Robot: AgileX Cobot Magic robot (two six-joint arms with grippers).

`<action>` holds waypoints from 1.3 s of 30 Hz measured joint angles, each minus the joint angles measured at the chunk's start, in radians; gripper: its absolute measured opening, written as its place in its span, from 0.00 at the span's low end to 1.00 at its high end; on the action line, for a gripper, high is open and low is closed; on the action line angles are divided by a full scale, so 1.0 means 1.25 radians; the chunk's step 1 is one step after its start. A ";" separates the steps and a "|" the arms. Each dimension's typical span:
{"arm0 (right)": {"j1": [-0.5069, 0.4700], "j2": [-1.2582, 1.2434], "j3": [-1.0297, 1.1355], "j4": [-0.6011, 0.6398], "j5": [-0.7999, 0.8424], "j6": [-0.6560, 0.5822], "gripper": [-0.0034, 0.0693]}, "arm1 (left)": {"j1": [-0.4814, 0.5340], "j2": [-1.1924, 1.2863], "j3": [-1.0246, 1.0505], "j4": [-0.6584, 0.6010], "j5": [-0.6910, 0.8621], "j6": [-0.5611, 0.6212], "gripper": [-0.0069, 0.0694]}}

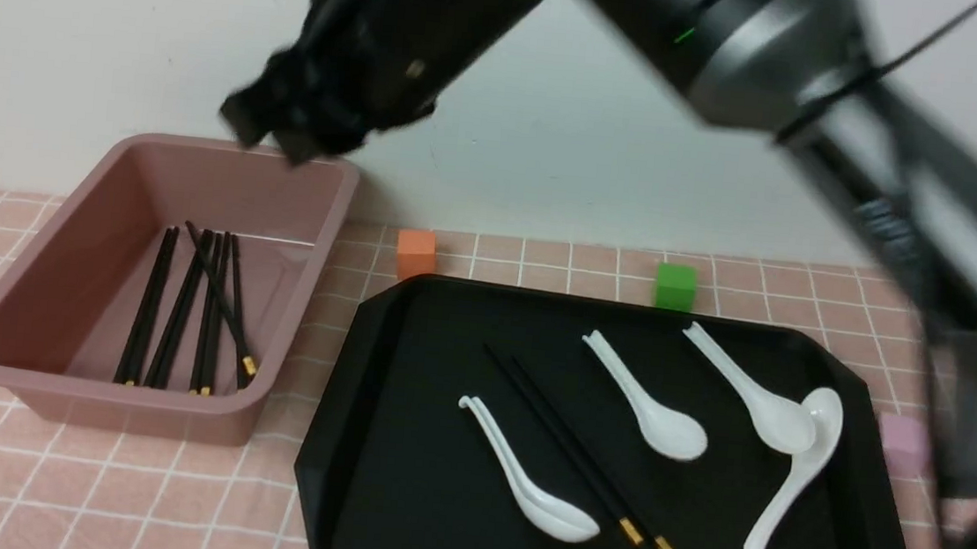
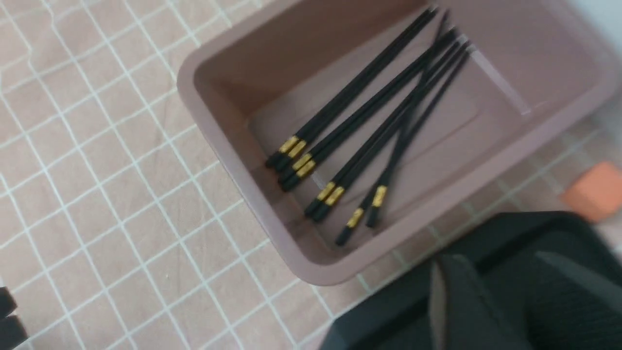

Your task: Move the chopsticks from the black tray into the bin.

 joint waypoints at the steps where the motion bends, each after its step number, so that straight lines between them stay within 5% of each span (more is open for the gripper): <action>1: 0.000 -0.029 0.016 -0.015 0.002 0.000 0.21 | 0.000 0.000 0.000 0.000 0.000 0.000 0.40; 6: 0.000 -0.198 0.192 -0.056 0.006 0.025 0.03 | 0.000 0.000 0.000 0.000 0.000 0.000 0.40; 19: 0.000 -0.606 0.755 -0.061 0.011 0.071 0.03 | 0.000 0.000 0.000 0.000 0.000 0.000 0.40; 33: -0.001 -0.755 0.840 -0.065 0.009 -0.007 0.03 | 0.000 0.000 0.000 0.000 0.000 0.000 0.40; 39: -0.139 -0.932 1.093 -0.053 -0.120 -0.027 0.03 | 0.000 0.000 0.000 0.000 0.000 0.000 0.40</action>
